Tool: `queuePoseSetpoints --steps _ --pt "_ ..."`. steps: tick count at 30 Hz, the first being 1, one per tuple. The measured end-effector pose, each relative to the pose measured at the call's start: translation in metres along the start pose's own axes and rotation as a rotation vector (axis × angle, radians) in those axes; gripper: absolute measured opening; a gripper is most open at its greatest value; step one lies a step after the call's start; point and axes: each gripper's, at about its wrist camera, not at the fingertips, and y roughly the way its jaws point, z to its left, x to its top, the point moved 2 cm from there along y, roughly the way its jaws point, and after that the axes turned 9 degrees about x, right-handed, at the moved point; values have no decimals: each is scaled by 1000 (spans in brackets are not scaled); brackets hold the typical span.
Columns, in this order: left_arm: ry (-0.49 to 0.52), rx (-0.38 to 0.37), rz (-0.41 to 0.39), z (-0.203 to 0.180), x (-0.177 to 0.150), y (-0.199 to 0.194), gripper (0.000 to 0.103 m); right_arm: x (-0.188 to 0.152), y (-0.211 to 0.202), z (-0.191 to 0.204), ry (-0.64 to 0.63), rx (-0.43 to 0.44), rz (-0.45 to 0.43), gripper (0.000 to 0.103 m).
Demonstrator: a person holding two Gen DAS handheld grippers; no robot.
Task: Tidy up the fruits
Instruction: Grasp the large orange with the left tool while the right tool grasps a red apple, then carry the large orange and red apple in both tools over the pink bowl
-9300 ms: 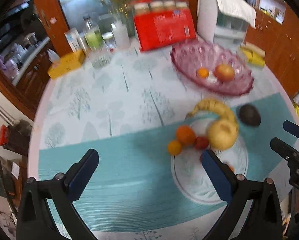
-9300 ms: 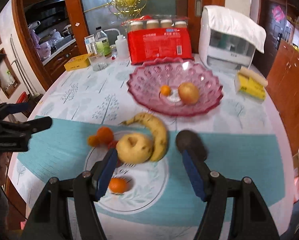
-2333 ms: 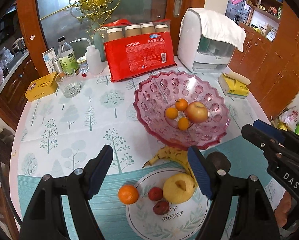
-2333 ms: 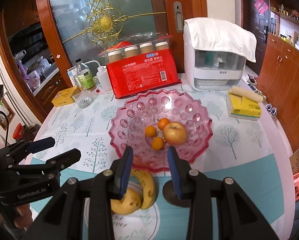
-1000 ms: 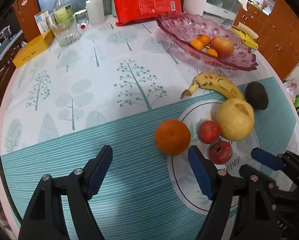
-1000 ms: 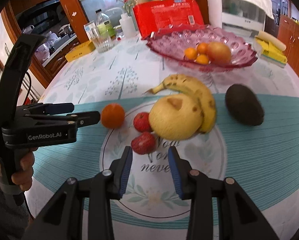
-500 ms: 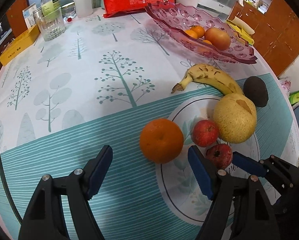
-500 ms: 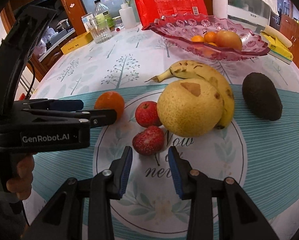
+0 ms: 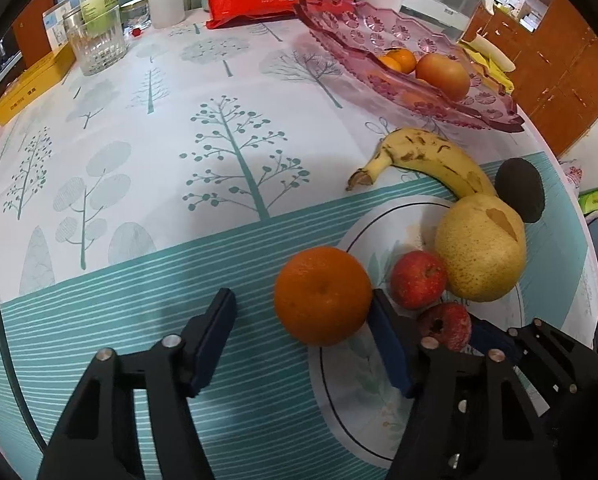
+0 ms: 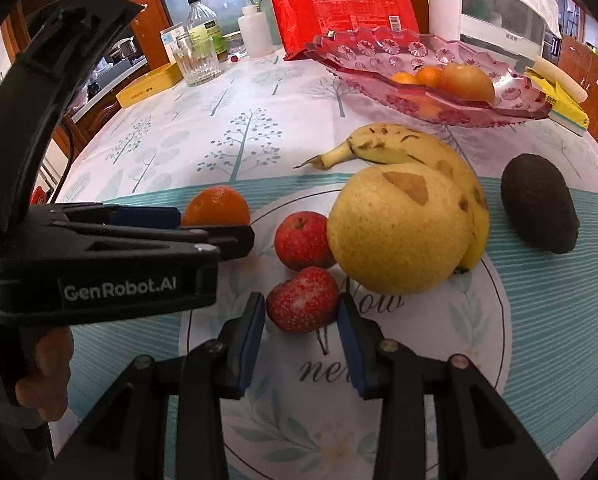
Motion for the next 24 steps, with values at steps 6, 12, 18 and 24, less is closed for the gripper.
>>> queuePoseSetpoints --steps 6,12,18,24 --pt "29 7 -14 -13 1 -2 43 0 0 0 -11 -11 -2 36" --pt "32 22 -20 -14 -1 -5 42 -1 -2 0 -9 -8 -3 35" --pt "21 31 -28 -9 -3 -9 41 -3 -8 0 -14 -11 -12 35" --pt "9 44 -40 -6 -7 -22 41 -6 -18 -1 -13 -21 -17 35"
